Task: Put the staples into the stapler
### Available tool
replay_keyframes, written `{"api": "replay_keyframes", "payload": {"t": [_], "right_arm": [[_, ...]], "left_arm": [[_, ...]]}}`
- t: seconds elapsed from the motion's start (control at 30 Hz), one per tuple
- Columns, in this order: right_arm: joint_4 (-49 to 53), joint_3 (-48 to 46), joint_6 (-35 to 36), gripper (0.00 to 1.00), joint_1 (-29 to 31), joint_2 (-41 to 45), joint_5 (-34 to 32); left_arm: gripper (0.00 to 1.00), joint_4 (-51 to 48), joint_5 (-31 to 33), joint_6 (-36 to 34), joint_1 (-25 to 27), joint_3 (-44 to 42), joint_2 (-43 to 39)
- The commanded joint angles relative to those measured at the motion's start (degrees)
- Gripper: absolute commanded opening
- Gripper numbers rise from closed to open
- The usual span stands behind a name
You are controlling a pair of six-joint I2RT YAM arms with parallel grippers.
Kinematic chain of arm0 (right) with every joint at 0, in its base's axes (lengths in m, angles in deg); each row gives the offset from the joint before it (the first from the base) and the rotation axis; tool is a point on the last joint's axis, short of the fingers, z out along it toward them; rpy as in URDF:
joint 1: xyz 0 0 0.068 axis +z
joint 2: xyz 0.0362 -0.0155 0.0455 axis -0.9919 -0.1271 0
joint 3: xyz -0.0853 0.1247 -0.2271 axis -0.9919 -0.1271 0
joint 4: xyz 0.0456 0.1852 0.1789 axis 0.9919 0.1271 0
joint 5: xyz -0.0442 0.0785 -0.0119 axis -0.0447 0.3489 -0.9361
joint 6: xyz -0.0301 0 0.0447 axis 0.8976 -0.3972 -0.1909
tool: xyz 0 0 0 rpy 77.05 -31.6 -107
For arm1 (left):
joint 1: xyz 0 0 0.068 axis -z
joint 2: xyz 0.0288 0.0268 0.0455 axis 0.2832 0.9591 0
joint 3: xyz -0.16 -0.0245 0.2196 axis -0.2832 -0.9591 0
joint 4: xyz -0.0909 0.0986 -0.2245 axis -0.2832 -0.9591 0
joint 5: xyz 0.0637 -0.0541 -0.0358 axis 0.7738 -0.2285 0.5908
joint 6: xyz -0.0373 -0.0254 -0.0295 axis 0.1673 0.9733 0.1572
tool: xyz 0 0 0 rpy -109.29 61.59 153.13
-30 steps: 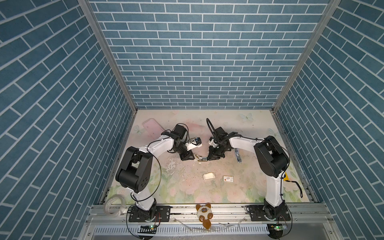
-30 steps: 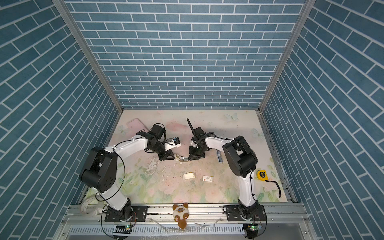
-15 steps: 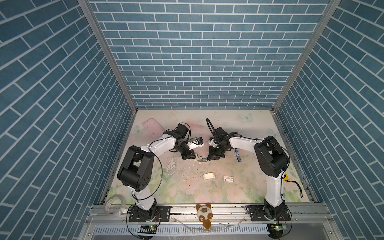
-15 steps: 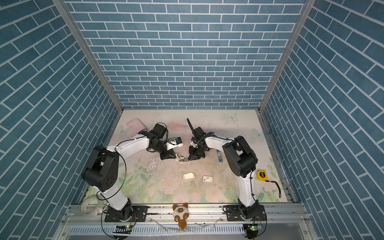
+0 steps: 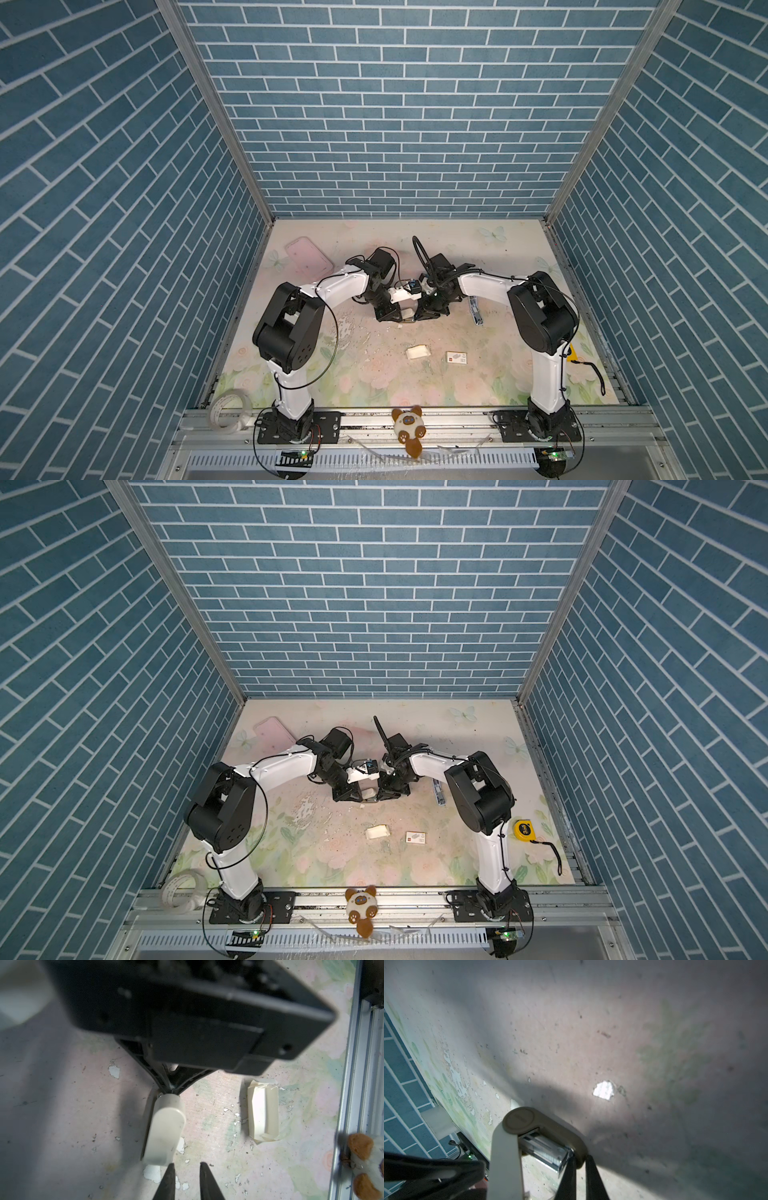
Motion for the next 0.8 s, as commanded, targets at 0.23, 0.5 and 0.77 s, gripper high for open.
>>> {"api": "replay_keyframes", "payload": {"t": [0.23,0.5,0.77], "right_arm": [[-0.7,-0.5,-0.4,0.12,0.2,-1.3,-1.6],[-3.7,-2.0,-1.6,0.12,0.1,-1.0,-1.6],[-3.5,-2.6,-1.2,0.12,-0.2,-0.6,-1.8]], "left_arm": [[0.24,0.1,3.1,6.1,0.3,2.4,-2.3],[0.19,4.6,3.9,13.2,0.4,2.8,-1.8],[0.16,4.6,2.4,11.6,0.7,2.7,-1.6]]}}
